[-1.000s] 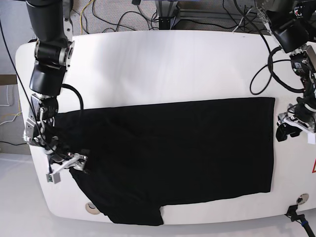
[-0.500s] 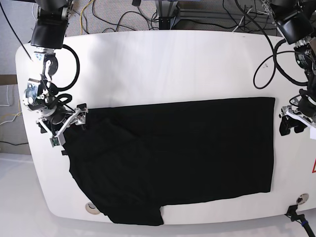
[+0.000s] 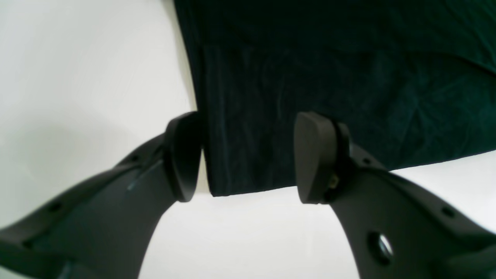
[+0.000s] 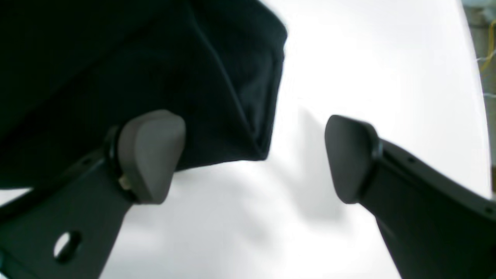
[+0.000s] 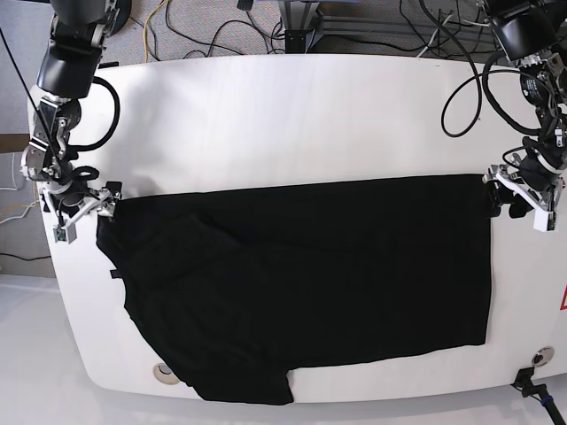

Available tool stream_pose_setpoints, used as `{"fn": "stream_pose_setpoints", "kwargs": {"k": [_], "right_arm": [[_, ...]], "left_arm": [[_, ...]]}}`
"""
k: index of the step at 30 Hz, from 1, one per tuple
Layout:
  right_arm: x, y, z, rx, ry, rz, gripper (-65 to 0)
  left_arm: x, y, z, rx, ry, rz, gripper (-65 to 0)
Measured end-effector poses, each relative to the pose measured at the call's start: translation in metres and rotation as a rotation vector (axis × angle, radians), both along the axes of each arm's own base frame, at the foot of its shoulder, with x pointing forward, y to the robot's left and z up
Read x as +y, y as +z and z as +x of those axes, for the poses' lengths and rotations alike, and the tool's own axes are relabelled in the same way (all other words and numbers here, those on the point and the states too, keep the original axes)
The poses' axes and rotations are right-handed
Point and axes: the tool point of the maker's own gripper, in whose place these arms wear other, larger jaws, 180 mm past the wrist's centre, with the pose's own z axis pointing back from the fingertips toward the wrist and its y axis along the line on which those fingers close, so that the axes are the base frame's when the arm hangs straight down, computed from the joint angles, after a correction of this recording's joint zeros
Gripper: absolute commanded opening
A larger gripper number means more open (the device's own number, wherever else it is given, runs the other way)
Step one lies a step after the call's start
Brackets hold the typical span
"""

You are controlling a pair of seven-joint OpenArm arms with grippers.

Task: Fold the T-shirt properly
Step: 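Regrasp the shirt's edge with both grippers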

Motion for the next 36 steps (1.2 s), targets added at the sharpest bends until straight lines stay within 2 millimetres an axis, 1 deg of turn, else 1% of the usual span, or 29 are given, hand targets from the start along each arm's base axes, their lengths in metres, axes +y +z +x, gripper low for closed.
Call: {"fn": "stream_pose_setpoints", "kwargs": {"k": [2,4,8,9,10,11,12,13,15,17,18,22,24,28,30,31,33,35,36], "right_arm": [[0.002,-0.001,0.004,-0.030,0.001,0.020,-7.0],[-0.001,-0.009,0.001,-0.023,-0.016,0.031,-7.0],[-0.004,-0.017,-0.001,-0.042,-0.042,0.049,-7.0],[-0.005,-0.016,0.002,-0.056,-0.052,0.059,-7.5],[-0.007,-0.019,0.002,-0.055,-0.060,0.064,-9.8],[-0.007,-0.019,0.002,-0.058,-0.064,0.066,-13.5],[-0.007,-0.019,0.003,-0.068,-0.067,0.068,-19.2],[-0.008,-0.020,0.002,-0.069,-0.071,0.070,-26.4],[-0.005,-0.022,0.002,-0.068,-0.070,0.075,-43.5],[0.004,-0.024,0.003,-0.072,-0.043,0.088,-61.1],[0.007,-0.025,0.002,-0.067,-0.039,0.095,-65.0],[0.012,-0.026,0.003,-0.072,-0.037,0.108,-65.0],[0.016,-0.028,0.004,-0.078,-0.039,0.116,-65.0],[0.017,-0.030,-0.001,-0.089,-0.045,0.127,-65.0],[0.017,-0.030,-0.001,-0.089,-0.044,0.127,-65.0],[0.017,-0.030,-0.001,-0.088,-0.044,0.126,-65.0],[0.022,-0.030,0.001,-0.098,-0.046,0.140,-65.0],[0.025,-0.032,0.001,-0.100,-0.045,0.144,-65.0],[0.024,-0.033,-0.002,-0.095,-0.046,0.143,-65.0]], "left_arm": [[-0.001,0.001,-0.001,-0.004,-0.003,0.002,-29.8],[-0.002,0.005,0.000,-0.013,-0.007,0.010,-29.8],[-0.001,0.000,-0.007,0.002,-0.006,0.015,-29.9],[0.000,-0.001,-0.008,0.008,-0.007,0.016,-29.9],[0.000,-0.002,-0.008,0.012,-0.006,0.022,-29.9],[0.002,-0.002,-0.008,0.016,-0.004,0.035,-29.9],[0.005,-0.003,-0.008,0.023,0.001,0.060,-29.9],[0.009,-0.006,-0.009,0.038,0.005,0.087,-29.9],[0.014,-0.010,-0.012,0.060,0.012,0.125,-29.9],[0.015,-0.011,-0.013,0.069,0.015,0.137,-29.9],[0.015,-0.011,-0.012,0.067,0.015,0.136,-29.9],[0.016,-0.012,-0.012,0.068,0.017,0.131,-29.8],[0.017,-0.023,-0.015,0.096,0.027,0.111,-29.8],[0.023,-0.050,-0.024,0.153,0.054,0.072,-29.8],[0.018,-0.057,-0.020,0.133,0.041,0.057,-29.8],[0.011,-0.063,-0.018,0.135,0.020,0.046,-29.8],[0.000,-0.078,-0.022,0.169,0.001,0.020,-29.8],[-0.001,-0.086,-0.026,0.189,0.007,-0.001,-29.8],[0.001,-0.085,-0.022,0.176,0.016,-0.004,-29.8]]}}
